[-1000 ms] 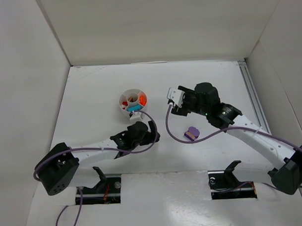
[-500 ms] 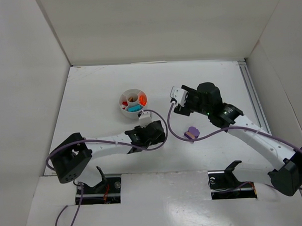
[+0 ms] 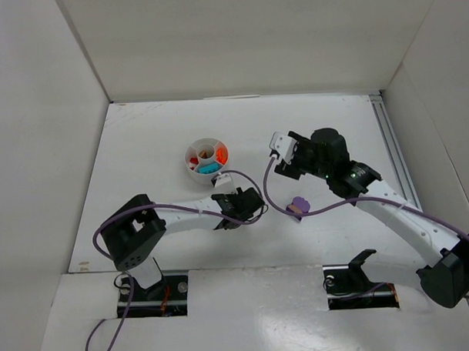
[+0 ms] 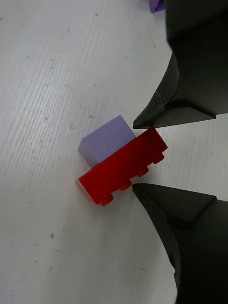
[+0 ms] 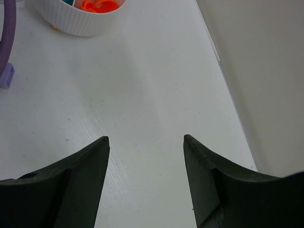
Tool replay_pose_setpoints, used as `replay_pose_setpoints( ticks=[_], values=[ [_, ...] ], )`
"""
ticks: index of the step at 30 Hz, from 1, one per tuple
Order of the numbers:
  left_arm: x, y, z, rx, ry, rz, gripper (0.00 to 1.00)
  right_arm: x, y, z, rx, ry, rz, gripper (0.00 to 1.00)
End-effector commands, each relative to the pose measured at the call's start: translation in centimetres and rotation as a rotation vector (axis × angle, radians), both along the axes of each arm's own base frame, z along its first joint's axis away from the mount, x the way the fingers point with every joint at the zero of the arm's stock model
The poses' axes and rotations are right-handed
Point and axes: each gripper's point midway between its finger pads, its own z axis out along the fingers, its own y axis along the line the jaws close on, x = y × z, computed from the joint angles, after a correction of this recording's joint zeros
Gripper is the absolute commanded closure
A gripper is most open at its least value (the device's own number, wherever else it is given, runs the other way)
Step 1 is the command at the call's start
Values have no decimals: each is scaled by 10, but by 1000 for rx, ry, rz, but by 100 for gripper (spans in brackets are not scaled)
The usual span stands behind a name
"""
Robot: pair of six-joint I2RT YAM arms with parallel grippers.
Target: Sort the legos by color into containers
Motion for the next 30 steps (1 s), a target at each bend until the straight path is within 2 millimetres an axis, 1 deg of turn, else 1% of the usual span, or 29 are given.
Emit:
replay_pose_setpoints(
  ticks=[1,4,5,6,7,8,10,11,12,13,14,15,16,17,18,19,20,21,22,23,24,25,26,27,28,29,30],
  values=[
    [1,11,2,50,-3,43,54,1,-6,8,27,-15,-26,31],
    [2,16,4,67,-12,58,63,1,-6,8,27,-15,-26,31],
    [2,16,4,79,-11,42,65,3,-9,8,27,-15,-35,31],
    [2,16,8,76,-17,34,69,3,-9,8,27,-15,-35,31],
    [4,17,8,87,-24,27,77,1,-7,8,31,-12,-24,31],
    [3,17,13,104,-40,-7,82,2,-7,3,21,3,-24,31],
    [7,19,24,114,-85,-35,91,0,-5,2,32,13,-17,31],
    [8,14,31,104,-109,-57,100,-1,-7,0,40,31,-23,30],
    [8,16,34,127,-122,-108,100,-3,-8,-7,50,65,-36,28],
    [14,10,52,80,-181,-122,100,-3,-11,-13,60,90,-57,26],
    [12,10,55,75,-205,-160,100,-7,-12,-14,80,106,-70,24],
    [10,5,63,59,-240,-217,100,-5,-17,-14,120,117,-88,24],
    [11,4,84,46,-304,-288,100,-13,-16,-21,178,161,-93,21],
    [7,-6,90,-18,-353,-351,100,-21,-12,-23,261,192,-62,12],
    [6,-10,100,-48,-397,-402,100,-22,-5,-16,287,179,-19,10],
    [4,-13,110,-79,-440,-444,100,-24,-6,-16,343,208,-22,10],
    [1,-19,139,-143,-536,-507,100,-31,-4,-21,372,228,0,9],
    [-2,-15,137,-140,-558,-539,100,-39,5,-20,403,257,55,6],
    [-4,-15,143,-151,-585,-555,100,-39,5,-7,443,235,68,2],
    [-6,-13,155,-171,-622,-568,100,-45,9,-3,491,258,77,0],
    [-6,-15,162,-182,-655,-582,100,-51,14,-3,522,287,111,0],
    [-5,-12,161,-153,-673,-604,100,-53,18,12,565,267,138,0],
    [-5,-12,164,-148,-688,-610,100,-57,21,14,602,305,141,0],
    [-1,-11,169,-142,-712,-596,100,-59,23,22,621,315,150,0],
    [0,-8,165,-128,-709,-587,100,-62,26,26,637,333,165,0],
    [1,-9,169,-120,-730,-595,100,-63,26,36,661,321,170,0],
    [4,-9,170,-112,-741,-589,100,-66,29,39,687,351,174,0]
  ],
)
